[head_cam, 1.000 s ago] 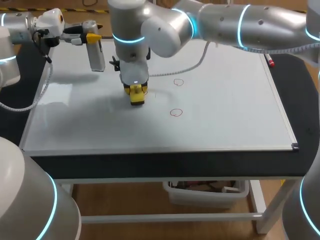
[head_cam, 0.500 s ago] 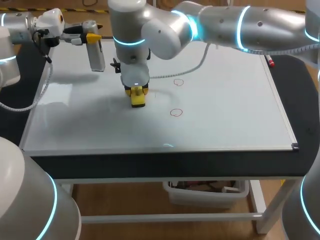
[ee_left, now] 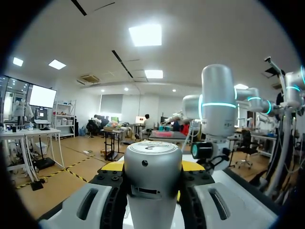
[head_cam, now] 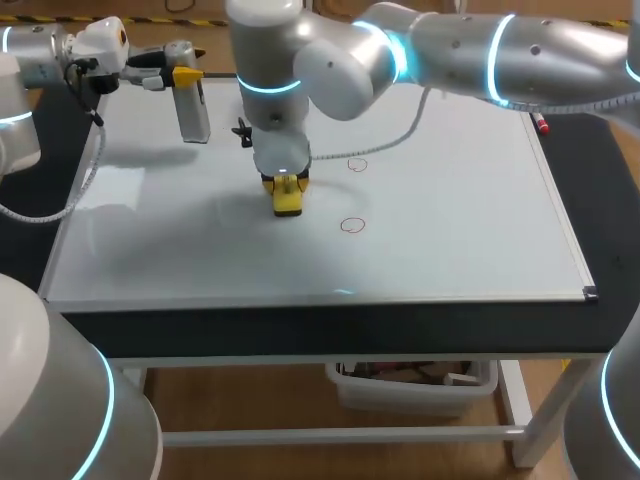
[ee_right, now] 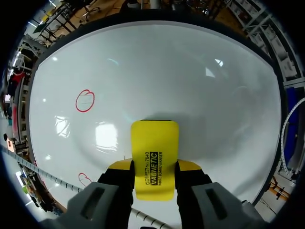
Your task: Pick up the inspection probe, press it on each red-marked spot on the whiteboard one by one, put down the probe, pick up the eraser, and wipe off all the red marks.
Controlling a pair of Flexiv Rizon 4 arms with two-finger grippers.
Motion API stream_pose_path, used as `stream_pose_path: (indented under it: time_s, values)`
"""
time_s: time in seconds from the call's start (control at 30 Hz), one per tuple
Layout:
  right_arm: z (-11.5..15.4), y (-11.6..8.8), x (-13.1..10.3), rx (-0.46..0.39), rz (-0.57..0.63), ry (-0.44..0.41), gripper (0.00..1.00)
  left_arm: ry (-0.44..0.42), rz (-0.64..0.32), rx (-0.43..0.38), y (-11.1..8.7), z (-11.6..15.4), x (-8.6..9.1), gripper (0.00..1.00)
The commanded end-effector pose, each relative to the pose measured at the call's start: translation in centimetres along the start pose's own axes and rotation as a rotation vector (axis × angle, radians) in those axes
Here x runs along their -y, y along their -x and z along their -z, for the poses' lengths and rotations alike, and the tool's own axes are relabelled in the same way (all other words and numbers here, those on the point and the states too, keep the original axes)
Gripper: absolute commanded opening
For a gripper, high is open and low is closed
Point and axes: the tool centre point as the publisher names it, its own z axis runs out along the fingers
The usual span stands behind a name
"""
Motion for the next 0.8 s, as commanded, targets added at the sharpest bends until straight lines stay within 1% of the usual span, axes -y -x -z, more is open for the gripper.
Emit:
stream_pose_path:
  time_s: [0.03,0.27,0.5,0.7,0.8]
  values:
    - [-0.1,-1.3,-0.3,-0.002,-0.007,-0.005,0.0,0.0,0.0,0.0,-0.1,0.0,0.1,0.0]
    - [0.1,-2.4,-0.2,-0.011,-0.029,-0.009,0.0,0.0,0.0,0.0,-0.1,0.0,0.1,0.0]
    - [0.6,-3.0,0.0,-0.017,-0.039,-0.018,0.0,0.0,0.0,0.0,-0.1,0.0,0.1,0.0]
    - [2.0,-3.4,0.4,-0.02,-0.034,-0.043,0.0,0.0,0.0,0.0,-0.1,0.0,0.1,0.0]
    - [3.1,-3.4,0.8,-0.024,-0.016,-0.035,0.0,0.0,0.0,0.0,-0.1,0.0,0.1,0.0]
